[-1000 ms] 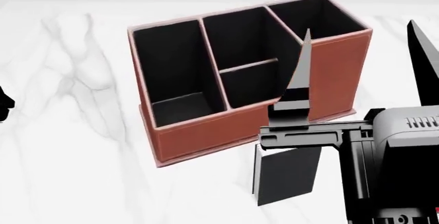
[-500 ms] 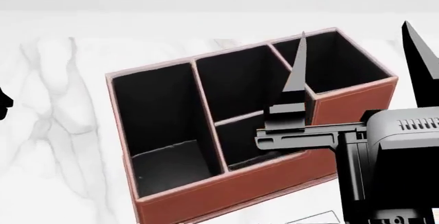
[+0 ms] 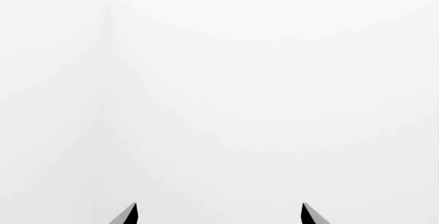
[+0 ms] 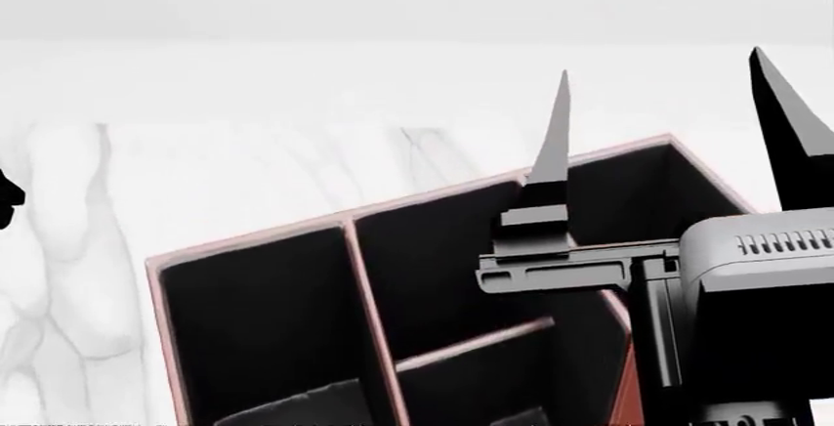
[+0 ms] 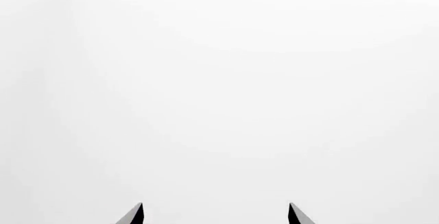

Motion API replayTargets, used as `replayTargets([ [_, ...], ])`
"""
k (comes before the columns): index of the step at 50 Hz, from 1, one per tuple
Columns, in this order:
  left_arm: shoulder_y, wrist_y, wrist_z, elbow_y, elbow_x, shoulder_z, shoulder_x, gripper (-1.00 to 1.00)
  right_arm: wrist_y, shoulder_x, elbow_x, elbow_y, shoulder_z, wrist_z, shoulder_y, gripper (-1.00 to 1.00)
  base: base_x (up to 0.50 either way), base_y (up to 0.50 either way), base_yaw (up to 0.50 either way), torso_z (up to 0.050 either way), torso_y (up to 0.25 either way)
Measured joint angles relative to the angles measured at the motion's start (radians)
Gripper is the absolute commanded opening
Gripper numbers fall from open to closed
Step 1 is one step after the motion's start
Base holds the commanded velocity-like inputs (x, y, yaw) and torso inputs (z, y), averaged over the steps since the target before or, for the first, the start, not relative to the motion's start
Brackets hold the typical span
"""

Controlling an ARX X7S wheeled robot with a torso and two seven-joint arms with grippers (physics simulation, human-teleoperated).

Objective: Pick up the book and place it in the front compartment of the caddy.

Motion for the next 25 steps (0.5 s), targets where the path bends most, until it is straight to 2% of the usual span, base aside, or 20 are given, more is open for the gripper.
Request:
replayTargets([
  [15, 0.008, 0.007, -0.006, -0.001, -0.004, 0.000, -0.004, 1.00, -0.003, 0.016, -0.004, -0.003, -0.011, -0.007, -0.009, 1.00, 0.00, 0.00, 0.00, 0.000, 0.000],
  [25, 0.011, 0.008, -0.009, 0.000, -0.010, -0.004, -0.009, 1.00, 0.061, 0.109, 0.052, -0.002, -0.009, -0.096, 0.062, 1.00, 0.00, 0.00, 0.00, 0.000, 0.000],
])
